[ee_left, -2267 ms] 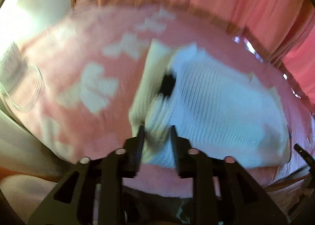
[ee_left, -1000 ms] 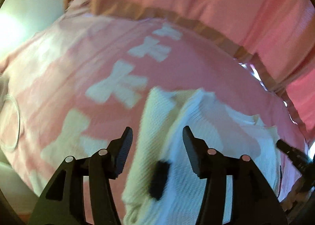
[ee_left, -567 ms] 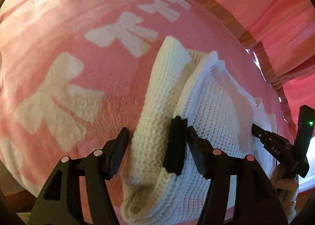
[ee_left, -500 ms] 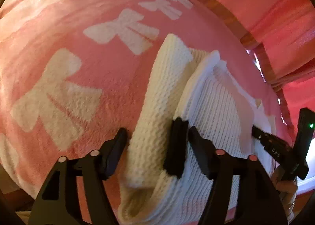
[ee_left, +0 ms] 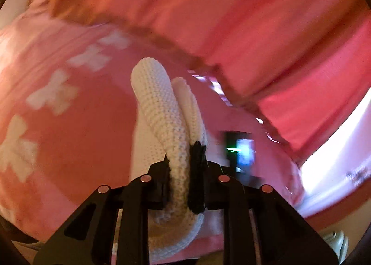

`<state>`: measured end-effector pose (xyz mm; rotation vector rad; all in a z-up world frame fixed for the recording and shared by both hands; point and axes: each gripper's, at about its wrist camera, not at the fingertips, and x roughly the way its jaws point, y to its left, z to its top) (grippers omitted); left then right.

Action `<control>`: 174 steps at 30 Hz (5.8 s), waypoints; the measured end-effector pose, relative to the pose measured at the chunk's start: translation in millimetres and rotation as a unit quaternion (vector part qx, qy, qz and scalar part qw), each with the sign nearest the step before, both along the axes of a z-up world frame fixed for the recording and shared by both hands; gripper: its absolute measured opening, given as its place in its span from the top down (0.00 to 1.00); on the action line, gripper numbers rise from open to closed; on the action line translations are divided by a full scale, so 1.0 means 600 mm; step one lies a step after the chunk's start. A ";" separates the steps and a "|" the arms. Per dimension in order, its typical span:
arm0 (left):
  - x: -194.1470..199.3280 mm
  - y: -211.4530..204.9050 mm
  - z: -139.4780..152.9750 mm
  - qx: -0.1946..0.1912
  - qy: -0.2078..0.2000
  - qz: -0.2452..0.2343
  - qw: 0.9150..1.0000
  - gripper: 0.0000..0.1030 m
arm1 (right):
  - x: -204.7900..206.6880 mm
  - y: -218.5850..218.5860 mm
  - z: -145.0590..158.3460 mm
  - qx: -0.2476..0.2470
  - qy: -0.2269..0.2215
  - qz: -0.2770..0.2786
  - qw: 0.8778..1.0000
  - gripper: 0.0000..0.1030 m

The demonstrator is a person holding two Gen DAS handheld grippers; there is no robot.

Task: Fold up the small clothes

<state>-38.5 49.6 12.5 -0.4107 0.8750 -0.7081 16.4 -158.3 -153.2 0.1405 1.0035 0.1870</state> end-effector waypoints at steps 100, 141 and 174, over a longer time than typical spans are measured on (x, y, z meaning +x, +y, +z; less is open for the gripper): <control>-0.037 -0.229 -0.121 0.179 -0.047 -0.095 0.978 0.20 | -0.180 -0.344 0.029 0.108 -0.086 -0.138 0.981 0.86; -0.055 -0.227 -0.138 0.189 -0.035 -0.075 0.979 0.12 | -0.271 -0.344 -0.053 0.100 -0.018 -0.170 0.980 0.21; 0.001 -0.231 -0.227 0.093 0.126 -0.094 0.983 0.06 | -0.220 -0.372 -0.124 0.249 0.011 -0.163 0.955 0.15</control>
